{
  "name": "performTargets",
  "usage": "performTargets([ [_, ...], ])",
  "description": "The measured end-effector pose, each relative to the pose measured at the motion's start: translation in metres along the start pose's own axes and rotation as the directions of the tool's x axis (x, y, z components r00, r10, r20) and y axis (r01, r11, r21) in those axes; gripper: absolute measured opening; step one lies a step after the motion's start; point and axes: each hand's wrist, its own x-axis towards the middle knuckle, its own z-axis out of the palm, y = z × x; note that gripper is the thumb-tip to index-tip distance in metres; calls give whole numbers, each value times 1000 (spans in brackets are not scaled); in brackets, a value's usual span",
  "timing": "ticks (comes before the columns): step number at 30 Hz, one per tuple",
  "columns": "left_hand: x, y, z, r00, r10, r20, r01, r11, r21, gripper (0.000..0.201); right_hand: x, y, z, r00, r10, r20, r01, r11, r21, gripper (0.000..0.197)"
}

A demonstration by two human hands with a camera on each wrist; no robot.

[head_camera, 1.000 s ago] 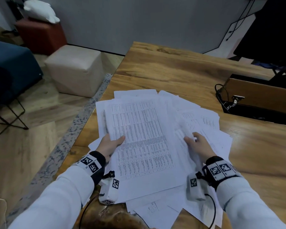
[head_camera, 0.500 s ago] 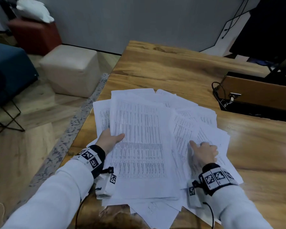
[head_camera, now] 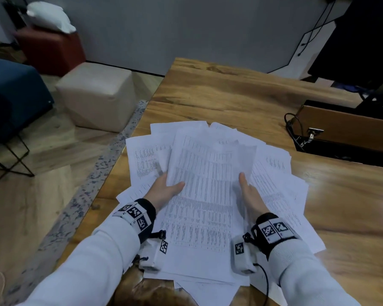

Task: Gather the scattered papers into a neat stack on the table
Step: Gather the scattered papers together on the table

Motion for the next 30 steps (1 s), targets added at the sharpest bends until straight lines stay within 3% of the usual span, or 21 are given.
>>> performTargets([
  [4, 5, -6, -2, 998, -42, 47, 42, 999, 5, 47, 4, 8, -7, 991, -36, 126, 9, 978, 206, 55],
  [7, 5, -5, -9, 1000, -19, -17, 19, 1000, -18, 48, 9, 11, -17, 999, -34, 25, 30, 991, 133, 49],
  [9, 5, -3, -16, 999, 0, -47, -3, 999, -44, 47, 15, 11, -31, 990, -113, -90, 121, 988, 96, 43],
  [11, 6, -2, -22, 998, 0, -66, -4, 999, -52, 46, 20, 14, -51, 950, -219, -221, 197, 973, -120, 41],
  [13, 8, -2, -28, 997, -20, -75, 16, 999, -52, 45, 27, 23, -71, 926, -228, -301, 86, 904, -418, 35],
  [15, 11, -4, -31, 996, -55, -77, 51, 997, -55, 43, 30, 28, -80, 943, -154, -295, -55, 803, -594, 35],
  [18, 13, -8, -29, 992, -116, -43, 112, 991, -79, 43, 29, 25, -80, 967, -52, -250, -138, 716, -684, 62],
  [20, 12, -10, -24, 990, -138, -29, 135, 985, -106, 44, 29, 20, -76, 972, -39, -231, -122, 759, -640, 62],
  [25, 11, -15, -9, 988, -151, -39, 139, 967, -212, 45, 29, 9, -61, 989, -103, -103, 43, 882, -470, 20],
  [28, 10, -18, -2, 989, -145, -17, 138, 965, -222, 48, 24, 10, -47, 984, -105, -143, 59, 954, -294, 27],
  [30, 10, -20, 2, 994, -105, 9, 105, 977, -186, 54, 17, 13, -30, 993, -66, -101, 49, 985, -168, 32],
])
